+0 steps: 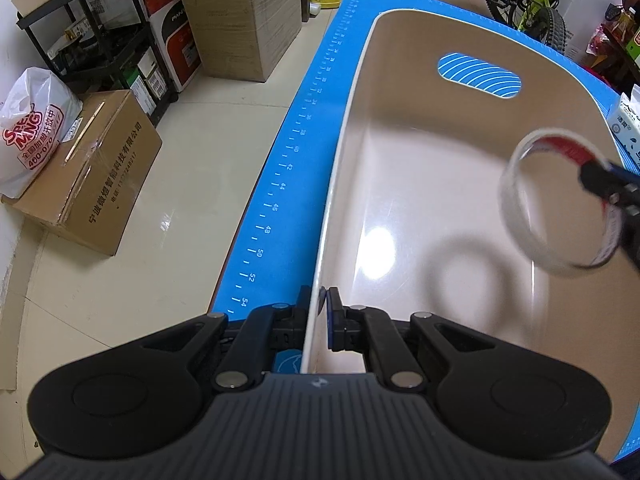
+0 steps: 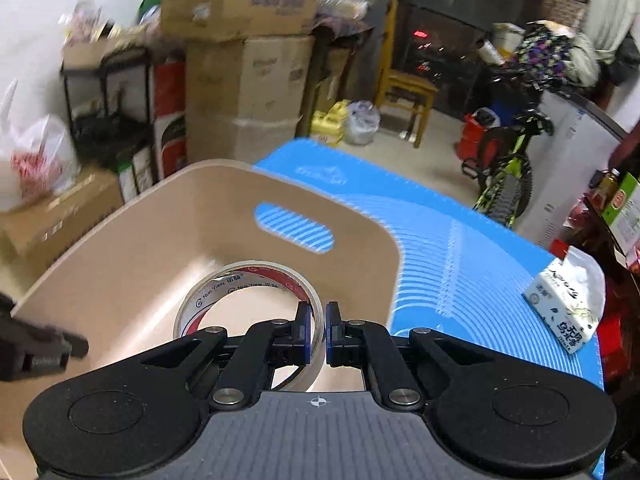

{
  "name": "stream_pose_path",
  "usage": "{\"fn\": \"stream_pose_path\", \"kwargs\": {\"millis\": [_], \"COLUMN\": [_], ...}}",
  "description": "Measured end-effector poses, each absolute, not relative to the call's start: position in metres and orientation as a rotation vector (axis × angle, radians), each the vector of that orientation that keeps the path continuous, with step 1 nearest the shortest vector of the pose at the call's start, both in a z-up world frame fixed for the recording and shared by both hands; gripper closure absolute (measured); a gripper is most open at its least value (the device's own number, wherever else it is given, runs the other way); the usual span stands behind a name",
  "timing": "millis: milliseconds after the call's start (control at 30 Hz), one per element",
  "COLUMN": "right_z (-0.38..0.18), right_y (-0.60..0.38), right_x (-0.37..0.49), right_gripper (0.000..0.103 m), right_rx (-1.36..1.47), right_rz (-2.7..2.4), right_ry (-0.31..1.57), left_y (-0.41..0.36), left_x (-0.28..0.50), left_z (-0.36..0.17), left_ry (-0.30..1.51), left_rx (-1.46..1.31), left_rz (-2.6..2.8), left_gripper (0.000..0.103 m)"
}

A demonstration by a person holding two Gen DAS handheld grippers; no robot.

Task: Organize rigid objects
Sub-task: 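Lift the clear tape roll with the right tool and carry it over the bin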

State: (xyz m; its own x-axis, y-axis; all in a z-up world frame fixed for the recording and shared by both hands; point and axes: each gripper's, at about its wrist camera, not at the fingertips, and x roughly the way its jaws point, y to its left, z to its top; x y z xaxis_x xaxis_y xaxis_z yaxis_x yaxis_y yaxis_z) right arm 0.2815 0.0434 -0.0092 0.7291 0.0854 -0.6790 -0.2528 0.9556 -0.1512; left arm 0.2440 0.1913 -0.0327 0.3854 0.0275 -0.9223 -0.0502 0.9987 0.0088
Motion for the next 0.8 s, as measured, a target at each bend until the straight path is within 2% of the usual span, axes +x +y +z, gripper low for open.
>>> {"fn": "stream_pose_path", "kwargs": {"millis": [267,367,400,433,467,533,633,800], "right_z": [-0.029,-0.035,-0.035,-0.034,-0.033,-0.03,-0.022,-0.004], "right_y": [0.06,0.058,0.057,0.055,0.054,0.054,0.048,0.026], "right_x": [0.287,0.289,0.289,0.289,0.287,0.286,0.284,0.275], "right_gripper": [0.084,0.081,0.066,0.06,0.058,0.046,0.033,0.028], "right_rx": [-0.297,-0.284,-0.283,-0.275,-0.271,-0.278,-0.233,-0.115], "right_rz": [0.231,0.226,0.223,0.231,0.238,0.226,0.243,0.238], "right_ry": [0.842,0.874,0.873,0.872,0.868,0.847,0.819,0.753], "left_y": [0.191,0.192,0.191,0.191,0.191,0.192,0.191,0.192], "left_x": [0.244,0.244,0.244,0.244,0.244,0.244,0.244,0.244], "left_z": [-0.033,-0.033,-0.033,-0.033,-0.034,-0.034,-0.034,-0.034], "left_ry": [1.174,1.174,1.174,1.174,1.174,1.175,1.175,1.175], "left_rx": [-0.021,-0.019,-0.017,-0.016,-0.015,-0.016,-0.016,-0.019], "left_rz": [0.049,0.049,0.049,0.049,0.05,0.05,0.05,0.048], "left_gripper": [0.095,0.095,0.095,0.095,0.095,0.094,0.094,0.094]}}
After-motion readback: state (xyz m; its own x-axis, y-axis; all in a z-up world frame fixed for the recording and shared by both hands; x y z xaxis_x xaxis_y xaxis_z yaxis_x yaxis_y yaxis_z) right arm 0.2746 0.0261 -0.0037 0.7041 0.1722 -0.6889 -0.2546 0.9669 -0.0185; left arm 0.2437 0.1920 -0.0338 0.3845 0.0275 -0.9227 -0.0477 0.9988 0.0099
